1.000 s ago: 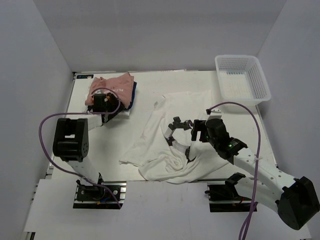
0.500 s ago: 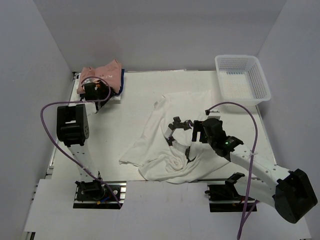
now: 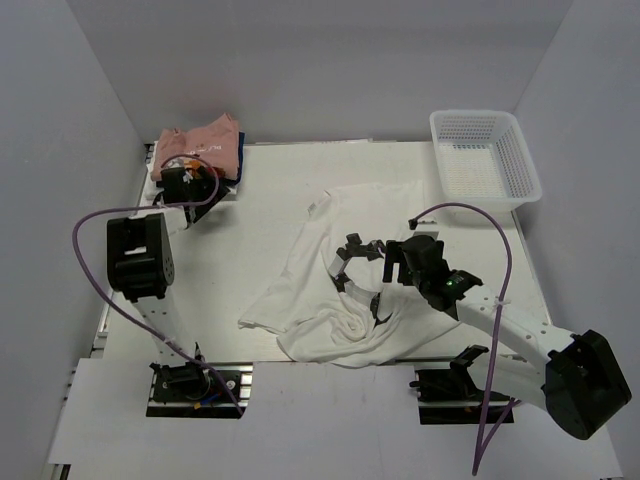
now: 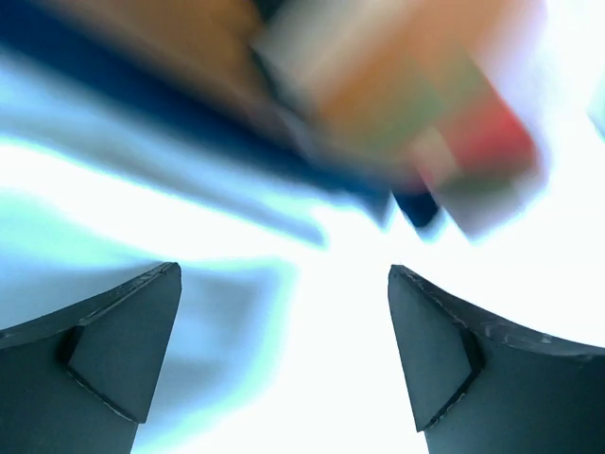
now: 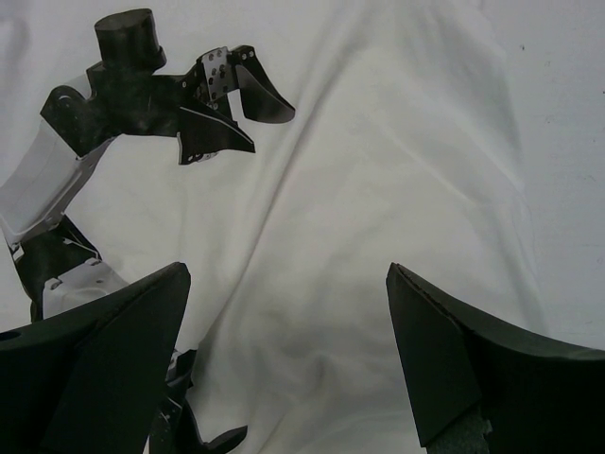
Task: Fold and stack the t-shirts
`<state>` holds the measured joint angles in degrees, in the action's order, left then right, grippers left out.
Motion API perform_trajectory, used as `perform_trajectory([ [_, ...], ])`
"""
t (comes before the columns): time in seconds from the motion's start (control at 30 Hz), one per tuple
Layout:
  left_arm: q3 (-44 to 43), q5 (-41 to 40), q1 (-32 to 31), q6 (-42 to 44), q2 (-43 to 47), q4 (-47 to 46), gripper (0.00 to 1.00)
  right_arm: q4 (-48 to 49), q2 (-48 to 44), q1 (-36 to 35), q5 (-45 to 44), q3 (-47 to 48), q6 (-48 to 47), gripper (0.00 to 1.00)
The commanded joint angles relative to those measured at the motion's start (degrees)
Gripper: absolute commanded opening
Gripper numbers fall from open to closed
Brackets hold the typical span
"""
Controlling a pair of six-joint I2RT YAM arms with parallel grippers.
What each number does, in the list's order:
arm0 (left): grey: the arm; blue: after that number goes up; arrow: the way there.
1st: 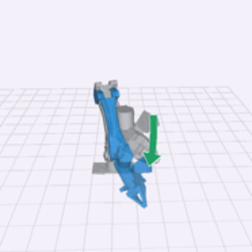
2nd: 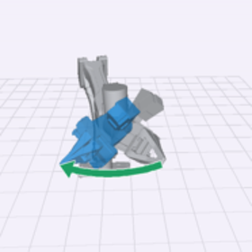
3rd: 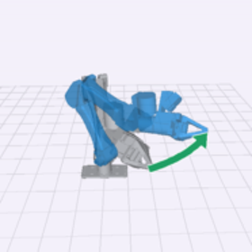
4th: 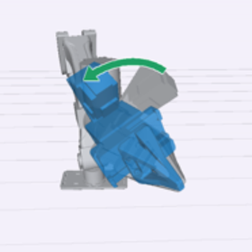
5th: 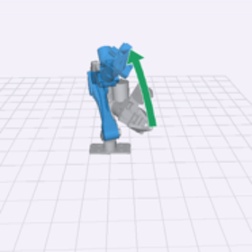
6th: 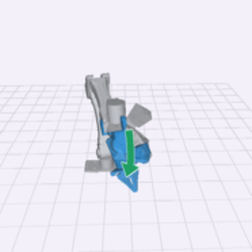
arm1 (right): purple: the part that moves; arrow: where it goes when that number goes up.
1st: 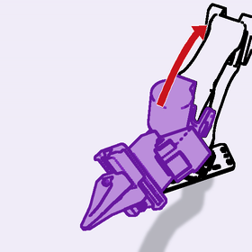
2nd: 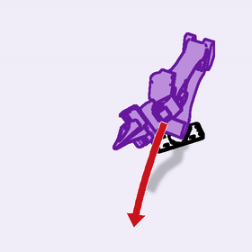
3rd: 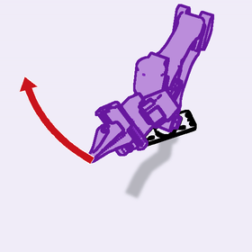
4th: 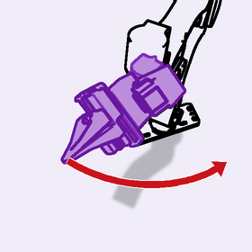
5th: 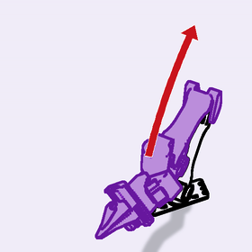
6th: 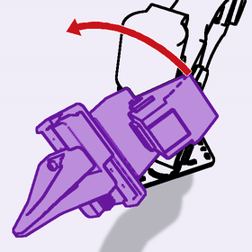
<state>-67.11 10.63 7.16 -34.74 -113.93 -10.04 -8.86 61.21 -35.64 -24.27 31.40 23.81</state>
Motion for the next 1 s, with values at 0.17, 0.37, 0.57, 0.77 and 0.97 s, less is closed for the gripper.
perform_trajectory([
  [0.17, -3.89, 16.96, -5.39, 7.13, 15.58, 12.33, 1.00, 3.67, -2.93, 0.04, 0.37, 0.33, -1.13, 0.90],
  [0.37, -25.89, 18.02, -10.67, 10.04, 1.99, 21.02, 1.00, 7.28, -2.24, 0.22, 0.72, -0.99, -1.93, 0.90],
  [0.57, -65.81, 12.05, -14.62, 15.04, -22.00, 39.63, 1.00, 6.49, 1.54, 0.22, -1.30, 0.59, -1.58, 0.90],
  [0.77, -67.12, 5.66, -14.63, 12.78, -30.75, 31.88, 1.00, 4.21, 6.28, 0.22, -2.18, 2.61, -1.58, 0.90],
  [0.97, -71.13, -7.72, -14.63, 14.53, -33.71, 32.71, 1.00, 3.76, 5.68, 0.39, -2.71, 1.74, -0.44, 0.90],
])
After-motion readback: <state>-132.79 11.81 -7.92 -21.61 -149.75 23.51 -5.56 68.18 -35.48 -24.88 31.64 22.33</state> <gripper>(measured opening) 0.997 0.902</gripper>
